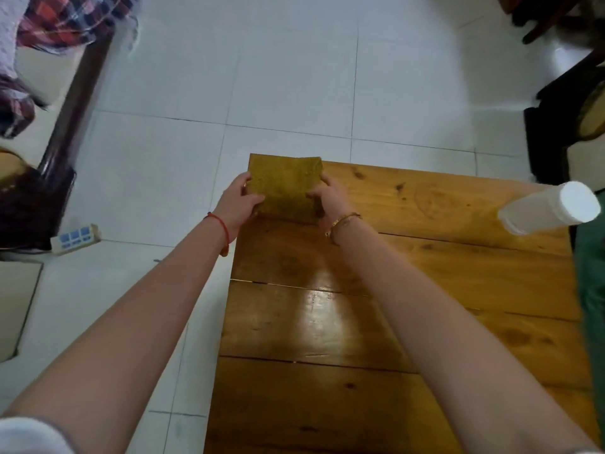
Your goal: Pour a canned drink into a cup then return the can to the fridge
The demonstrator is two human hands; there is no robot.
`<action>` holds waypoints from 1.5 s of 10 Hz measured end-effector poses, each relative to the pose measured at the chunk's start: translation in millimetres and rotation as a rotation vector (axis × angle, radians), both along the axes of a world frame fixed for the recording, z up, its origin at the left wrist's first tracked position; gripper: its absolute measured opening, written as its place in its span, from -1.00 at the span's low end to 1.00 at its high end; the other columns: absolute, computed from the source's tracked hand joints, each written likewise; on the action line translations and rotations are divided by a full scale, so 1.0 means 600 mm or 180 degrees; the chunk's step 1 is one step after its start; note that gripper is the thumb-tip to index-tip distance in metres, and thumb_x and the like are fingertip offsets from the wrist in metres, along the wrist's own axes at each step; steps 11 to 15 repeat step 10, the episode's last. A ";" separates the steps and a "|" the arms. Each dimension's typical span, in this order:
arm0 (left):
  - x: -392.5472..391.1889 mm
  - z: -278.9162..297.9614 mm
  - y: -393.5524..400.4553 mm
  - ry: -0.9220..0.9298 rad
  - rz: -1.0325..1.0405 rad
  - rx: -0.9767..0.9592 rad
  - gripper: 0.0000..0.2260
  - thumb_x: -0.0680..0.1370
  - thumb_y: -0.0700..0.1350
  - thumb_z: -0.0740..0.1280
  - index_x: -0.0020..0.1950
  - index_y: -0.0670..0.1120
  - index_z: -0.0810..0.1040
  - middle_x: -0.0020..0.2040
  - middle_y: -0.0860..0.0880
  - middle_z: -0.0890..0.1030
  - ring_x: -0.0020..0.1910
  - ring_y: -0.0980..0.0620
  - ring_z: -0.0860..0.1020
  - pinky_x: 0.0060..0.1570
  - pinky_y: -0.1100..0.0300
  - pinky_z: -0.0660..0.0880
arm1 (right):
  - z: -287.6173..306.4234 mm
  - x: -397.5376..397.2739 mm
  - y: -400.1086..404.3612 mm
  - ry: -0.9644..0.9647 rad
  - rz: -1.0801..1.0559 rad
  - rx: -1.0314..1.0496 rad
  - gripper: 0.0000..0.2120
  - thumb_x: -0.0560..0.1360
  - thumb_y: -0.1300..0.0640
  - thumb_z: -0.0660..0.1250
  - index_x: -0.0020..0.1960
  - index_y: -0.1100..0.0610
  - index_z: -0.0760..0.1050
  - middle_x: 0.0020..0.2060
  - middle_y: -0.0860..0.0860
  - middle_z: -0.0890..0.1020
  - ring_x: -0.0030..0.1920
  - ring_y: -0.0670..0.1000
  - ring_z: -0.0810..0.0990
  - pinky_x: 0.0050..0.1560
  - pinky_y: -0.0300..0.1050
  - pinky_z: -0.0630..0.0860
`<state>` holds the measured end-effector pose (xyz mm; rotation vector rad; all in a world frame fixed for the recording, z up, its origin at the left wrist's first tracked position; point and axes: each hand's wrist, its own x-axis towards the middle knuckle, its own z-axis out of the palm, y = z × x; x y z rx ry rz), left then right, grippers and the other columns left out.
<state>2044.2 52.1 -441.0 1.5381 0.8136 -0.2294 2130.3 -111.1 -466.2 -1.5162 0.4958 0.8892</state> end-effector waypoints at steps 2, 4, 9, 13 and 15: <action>-0.022 -0.047 -0.010 0.0344 -0.0122 0.0133 -0.51 0.57 -0.29 0.25 0.48 -0.03 0.30 0.30 -0.12 0.46 0.18 -0.12 0.50 -0.10 0.20 0.50 | -0.009 -0.023 0.001 0.0113 0.0167 -0.0139 -0.44 0.50 0.26 0.24 0.46 -0.06 0.31 0.35 0.06 0.42 0.25 0.18 0.47 0.23 0.24 0.50; -0.031 -0.046 -0.015 0.0413 -0.0034 0.0324 -0.47 0.56 -0.32 0.29 0.50 -0.07 0.27 0.36 -0.16 0.44 0.28 -0.15 0.48 0.15 0.07 0.53 | -0.024 -0.032 -0.003 0.0058 -0.0138 -0.0126 -0.45 0.49 0.31 0.23 0.44 -0.02 0.32 0.31 0.10 0.47 0.24 0.19 0.49 0.21 0.27 0.50; -0.134 0.042 -0.082 0.0555 -0.0348 0.1351 -0.57 0.56 -0.14 0.32 0.43 -0.09 0.38 0.25 -0.12 0.53 0.23 -0.12 0.50 0.25 0.03 0.44 | 0.032 -0.099 -0.116 -0.0520 0.0608 -0.1231 -0.73 0.47 0.00 0.27 0.04 0.13 0.60 -0.14 0.09 0.63 -0.11 0.13 0.60 0.01 0.06 0.57; -0.170 0.074 -0.113 0.0469 -0.0542 0.1551 -0.58 0.55 -0.16 0.33 0.40 -0.10 0.40 0.29 -0.15 0.52 0.21 -0.12 0.51 0.19 0.07 0.44 | 0.074 -0.132 -0.168 -0.1092 0.1037 -0.1507 -0.80 0.53 0.07 0.24 0.01 0.12 0.60 -0.16 0.06 0.61 -0.17 0.09 0.56 -0.15 -0.08 0.48; -0.170 0.074 -0.113 0.0469 -0.0542 0.1551 -0.58 0.55 -0.16 0.33 0.40 -0.10 0.40 0.29 -0.15 0.52 0.21 -0.12 0.51 0.19 0.07 0.44 | 0.074 -0.132 -0.168 -0.1092 0.1037 -0.1507 -0.80 0.53 0.07 0.24 0.01 0.12 0.60 -0.16 0.06 0.61 -0.17 0.09 0.56 -0.15 -0.08 0.48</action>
